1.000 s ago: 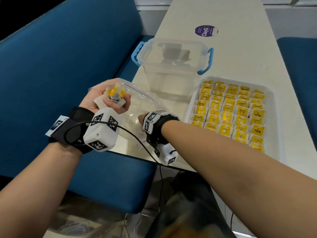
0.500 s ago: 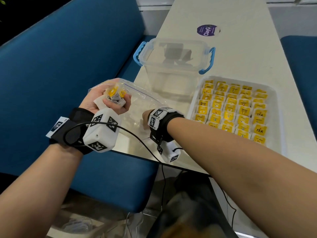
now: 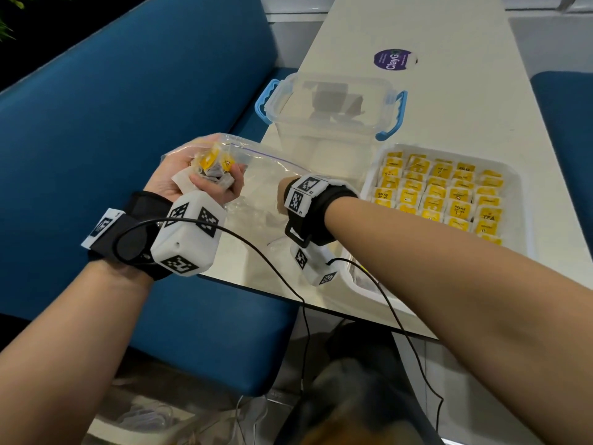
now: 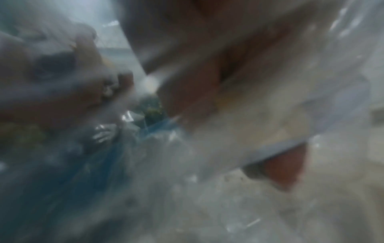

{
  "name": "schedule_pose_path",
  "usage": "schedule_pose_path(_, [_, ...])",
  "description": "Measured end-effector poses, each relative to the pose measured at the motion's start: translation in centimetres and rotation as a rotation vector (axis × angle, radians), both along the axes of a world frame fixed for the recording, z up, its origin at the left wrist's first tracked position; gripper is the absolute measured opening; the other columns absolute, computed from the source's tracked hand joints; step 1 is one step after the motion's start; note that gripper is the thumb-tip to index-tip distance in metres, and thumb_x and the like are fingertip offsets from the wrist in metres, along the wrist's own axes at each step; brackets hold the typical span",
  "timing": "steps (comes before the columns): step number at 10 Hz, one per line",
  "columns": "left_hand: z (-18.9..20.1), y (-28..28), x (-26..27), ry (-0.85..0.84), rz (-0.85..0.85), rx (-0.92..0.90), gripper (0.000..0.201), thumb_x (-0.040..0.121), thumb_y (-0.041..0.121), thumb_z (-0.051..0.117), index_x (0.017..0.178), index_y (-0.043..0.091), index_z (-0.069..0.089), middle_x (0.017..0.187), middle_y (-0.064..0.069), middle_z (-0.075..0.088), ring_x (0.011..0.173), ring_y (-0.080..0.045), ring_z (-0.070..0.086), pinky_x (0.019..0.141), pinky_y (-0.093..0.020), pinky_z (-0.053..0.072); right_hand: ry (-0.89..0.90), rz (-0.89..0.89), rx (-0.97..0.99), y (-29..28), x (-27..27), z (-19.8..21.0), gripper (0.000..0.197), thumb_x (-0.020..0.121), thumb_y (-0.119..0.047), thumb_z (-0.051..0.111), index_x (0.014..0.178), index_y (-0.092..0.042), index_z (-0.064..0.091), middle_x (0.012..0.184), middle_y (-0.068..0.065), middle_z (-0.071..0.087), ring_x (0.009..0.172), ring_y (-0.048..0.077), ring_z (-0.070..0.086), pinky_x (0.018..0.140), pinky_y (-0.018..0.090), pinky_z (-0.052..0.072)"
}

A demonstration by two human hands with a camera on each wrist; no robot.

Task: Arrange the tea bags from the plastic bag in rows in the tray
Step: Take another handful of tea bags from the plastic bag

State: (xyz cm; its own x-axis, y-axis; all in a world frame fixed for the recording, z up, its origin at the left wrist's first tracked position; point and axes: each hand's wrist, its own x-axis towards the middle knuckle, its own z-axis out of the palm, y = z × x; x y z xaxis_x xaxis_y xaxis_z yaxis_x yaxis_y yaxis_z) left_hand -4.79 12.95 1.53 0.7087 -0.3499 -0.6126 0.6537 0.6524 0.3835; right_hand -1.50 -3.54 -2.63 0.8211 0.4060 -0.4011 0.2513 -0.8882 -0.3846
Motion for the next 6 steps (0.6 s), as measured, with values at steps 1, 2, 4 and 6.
schedule_pose_path(1, [-1.1, 0.5, 0.4, -0.099, -0.015, -0.094, 0.070, 0.051, -0.005, 0.083, 0.112, -0.005, 0.049, 0.089, -0.019, 0.057, 0.065, -0.024, 0.061, 0.025, -0.019, 0.038, -0.086, -0.011, 0.060, 1.3, 0.8, -0.1, 0.030, 0.095, -0.011, 0.042, 0.122, -0.003, 0.054, 0.120, 0.015, 0.059, 0.095, 0.027, 0.059, 0.080, 0.025, 0.049])
schedule_pose_path(2, [-2.0, 1.0, 0.8, -0.084, -0.026, -0.050, 0.061, 0.064, 0.009, 0.080, 0.117, 0.001, 0.049, 0.097, -0.016, 0.056, 0.070, -0.022, 0.062, 0.028, -0.017, 0.041, -0.154, -0.003, 0.233, 1.8, 0.6, 1.9, 0.024, 0.096, -0.015, 0.043, 0.114, -0.007, 0.056, 0.107, 0.008, 0.060, 0.067, 0.011, 0.048, 0.057, 0.010, 0.039])
schedule_pose_path(4, [-2.1, 0.3, 0.3, 0.004, -0.010, -0.042, 0.055, 0.057, 0.009, 0.081, 0.099, 0.011, 0.045, 0.073, -0.020, 0.056, 0.040, -0.026, 0.058, 0.023, -0.018, 0.037, -0.075, 0.090, 0.254, 0.1, -0.4, 5.1, 0.027, 0.095, -0.017, 0.045, 0.119, -0.010, 0.054, 0.116, 0.007, 0.057, 0.083, 0.011, 0.048, 0.070, 0.016, 0.041])
schedule_pose_path(6, [-2.4, -0.9, -0.3, 0.007, -0.074, -0.064, 0.074, 0.042, 0.000, 0.090, 0.098, 0.010, 0.043, 0.078, -0.018, 0.056, 0.050, -0.023, 0.061, 0.023, -0.018, 0.036, -0.042, 0.076, 0.230, -3.1, -1.1, 8.7, 0.022, 0.096, -0.022, 0.046, 0.112, -0.015, 0.058, 0.074, -0.008, 0.052, 0.060, 0.001, 0.047, 0.047, 0.008, 0.040])
